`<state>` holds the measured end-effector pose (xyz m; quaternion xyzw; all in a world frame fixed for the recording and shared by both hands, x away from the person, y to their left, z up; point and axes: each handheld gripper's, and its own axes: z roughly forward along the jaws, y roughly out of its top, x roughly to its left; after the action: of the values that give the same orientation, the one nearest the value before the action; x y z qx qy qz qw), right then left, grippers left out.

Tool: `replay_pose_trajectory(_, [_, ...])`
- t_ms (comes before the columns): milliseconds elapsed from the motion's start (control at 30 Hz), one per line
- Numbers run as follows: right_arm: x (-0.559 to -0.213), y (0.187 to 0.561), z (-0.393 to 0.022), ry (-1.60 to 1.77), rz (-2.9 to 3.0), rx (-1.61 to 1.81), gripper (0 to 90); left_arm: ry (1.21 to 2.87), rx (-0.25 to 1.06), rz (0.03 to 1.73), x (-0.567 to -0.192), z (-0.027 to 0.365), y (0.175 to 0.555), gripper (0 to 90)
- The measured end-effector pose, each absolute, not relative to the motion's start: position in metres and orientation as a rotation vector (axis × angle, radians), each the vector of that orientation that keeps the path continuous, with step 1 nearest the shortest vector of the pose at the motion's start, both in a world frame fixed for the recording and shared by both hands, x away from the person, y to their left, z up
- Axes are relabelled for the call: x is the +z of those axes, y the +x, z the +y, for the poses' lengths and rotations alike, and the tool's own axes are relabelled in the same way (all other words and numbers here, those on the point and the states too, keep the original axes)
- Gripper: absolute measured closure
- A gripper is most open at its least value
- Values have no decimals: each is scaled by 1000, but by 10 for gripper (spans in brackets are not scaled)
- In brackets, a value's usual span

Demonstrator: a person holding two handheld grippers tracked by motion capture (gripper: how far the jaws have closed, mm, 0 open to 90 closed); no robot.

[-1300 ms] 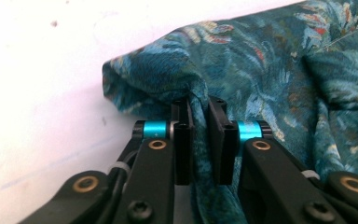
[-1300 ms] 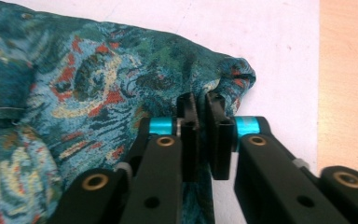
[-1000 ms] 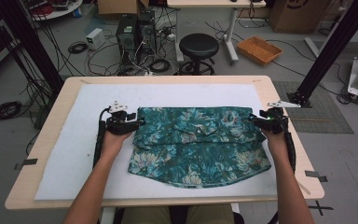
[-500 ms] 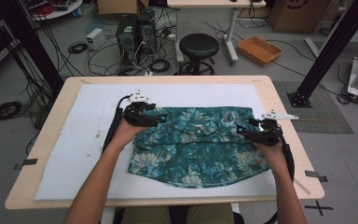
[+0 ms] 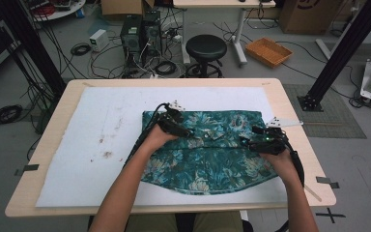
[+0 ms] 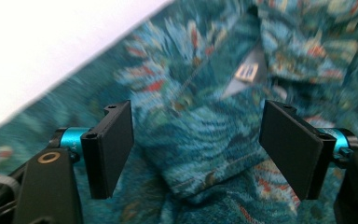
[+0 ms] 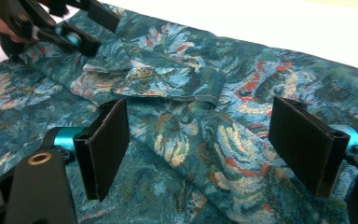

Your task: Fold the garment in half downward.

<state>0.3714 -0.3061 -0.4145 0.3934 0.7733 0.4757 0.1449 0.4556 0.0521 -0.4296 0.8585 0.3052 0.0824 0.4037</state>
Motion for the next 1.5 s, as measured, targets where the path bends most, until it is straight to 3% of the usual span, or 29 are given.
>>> replay_pose_trajectory(167, [-417,372,-304,1126,2243,1365,208,2211,227,778,-439,51,453,371])
replay_pose_trajectory(233, [-417,373,-302,1128,2252,1358,208,2206,265,785,-440,51,449,503])
replay_pose_trajectory(333, [-418,374,-298,1125,2258,1351,208,2193,301,790,-440,55,446,583])
replay_pose_trajectory(500, [-417,379,-286,1112,2265,1318,208,2151,315,768,-440,60,441,826])
replay_pose_trajectory(833, [-417,412,-245,1101,2370,1173,208,2084,360,650,-427,63,411,844])
replay_pose_trajectory(1200, [-444,431,-221,1119,2473,946,210,2099,333,542,-431,63,381,844])
replay_pose_trajectory(1267, [-444,431,-220,1100,2478,943,238,2097,333,545,-431,64,381,844])
replay_pose_trajectory(1300, [-443,431,-221,1089,2487,949,307,2097,328,548,-431,64,381,844])
replay_pose_trajectory(1333, [-440,429,-221,1063,2498,941,461,2091,318,556,-432,66,381,844])
replay_pose_trajectory(1367, [-440,429,-221,1063,2498,941,461,2091,318,556,-432,66,381,844])
replay_pose_trajectory(1400, [-437,427,-221,1041,2508,934,653,2093,313,558,-432,67,381,844])
replay_pose_trajectory(1433, [-437,427,-221,1041,2508,934,653,2093,307,562,-432,68,382,844])
replay_pose_trajectory(1467, [-435,424,-222,1032,2512,941,782,2086,303,567,-431,69,382,844])
replay_pose_trajectory(1500, [-434,421,-222,1018,2510,961,799,2086,303,567,-431,69,382,844])
